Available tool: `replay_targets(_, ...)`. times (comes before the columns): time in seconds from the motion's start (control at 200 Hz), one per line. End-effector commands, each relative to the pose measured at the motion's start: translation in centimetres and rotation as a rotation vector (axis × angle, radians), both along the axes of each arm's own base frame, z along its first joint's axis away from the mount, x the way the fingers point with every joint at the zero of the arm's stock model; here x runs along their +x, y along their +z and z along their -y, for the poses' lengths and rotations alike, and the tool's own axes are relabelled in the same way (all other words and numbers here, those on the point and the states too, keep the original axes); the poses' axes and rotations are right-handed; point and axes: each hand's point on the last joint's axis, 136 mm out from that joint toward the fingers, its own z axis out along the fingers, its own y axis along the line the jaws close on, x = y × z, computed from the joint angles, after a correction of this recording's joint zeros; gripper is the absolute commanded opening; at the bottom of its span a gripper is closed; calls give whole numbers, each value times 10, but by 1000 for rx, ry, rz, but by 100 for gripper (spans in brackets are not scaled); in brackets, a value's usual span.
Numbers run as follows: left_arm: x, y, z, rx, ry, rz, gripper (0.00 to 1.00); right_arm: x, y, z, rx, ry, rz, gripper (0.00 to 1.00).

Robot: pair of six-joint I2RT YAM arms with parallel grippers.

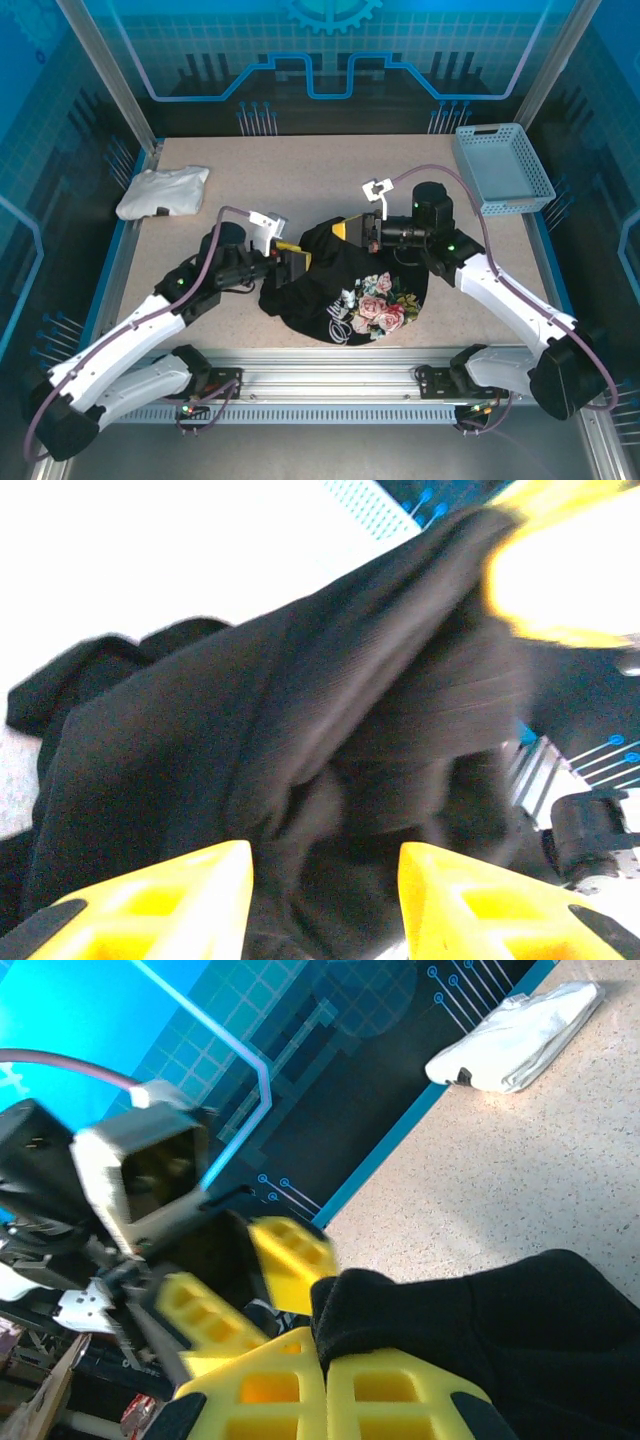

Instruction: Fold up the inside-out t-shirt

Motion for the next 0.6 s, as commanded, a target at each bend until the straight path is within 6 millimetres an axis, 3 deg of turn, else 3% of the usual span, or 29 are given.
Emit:
replay_targets(0.0, -4, 31, 7, -38, -44, 160, 44, 2, 20, -3, 34, 19, 27, 0)
replay_targets(0.18, -2, 29, 34, -8, -145, 101, 52, 2, 19, -3, 30, 16, 24, 0)
replay_targets(0.415, 13, 25, 45, 14, -144, 106, 60, 1, 18, -3, 30, 16, 23, 0)
replay_targets(0.495, 16, 21, 49, 22, -149, 96, 57, 1, 17, -2, 28, 17, 22, 0)
replay_targets(0.595, 17, 22, 53, 10, -165, 92, 41, 1, 16, -2, 26, 14, 20, 0)
